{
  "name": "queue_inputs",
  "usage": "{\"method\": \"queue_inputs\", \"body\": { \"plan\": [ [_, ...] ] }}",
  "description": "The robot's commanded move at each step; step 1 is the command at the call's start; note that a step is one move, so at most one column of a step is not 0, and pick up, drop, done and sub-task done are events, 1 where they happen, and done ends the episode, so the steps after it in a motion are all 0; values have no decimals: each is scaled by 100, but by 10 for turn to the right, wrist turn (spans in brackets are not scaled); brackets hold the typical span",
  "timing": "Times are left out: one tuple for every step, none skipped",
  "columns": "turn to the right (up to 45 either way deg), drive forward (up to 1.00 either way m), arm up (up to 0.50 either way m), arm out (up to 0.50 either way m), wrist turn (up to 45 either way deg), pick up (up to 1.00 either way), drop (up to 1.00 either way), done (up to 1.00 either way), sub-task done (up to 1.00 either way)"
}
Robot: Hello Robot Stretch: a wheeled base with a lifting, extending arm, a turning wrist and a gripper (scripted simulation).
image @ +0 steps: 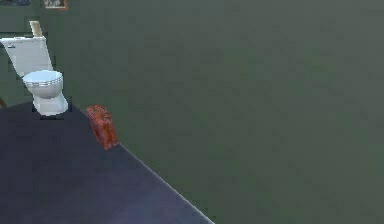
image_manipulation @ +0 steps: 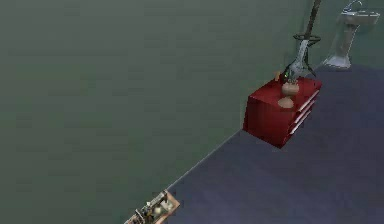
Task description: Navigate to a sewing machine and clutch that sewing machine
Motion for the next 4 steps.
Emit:
{"method": "queue_inputs", "body": {
  "plan": [
    [-120,0,0,0,0,0,0,0,0],
    [0,0,12,0,0,0,0,0,0],
    [0,0,0,44,0,0,0,0,0],
    [0,0,0,0,450,0,0,0,0]
  ]
}}
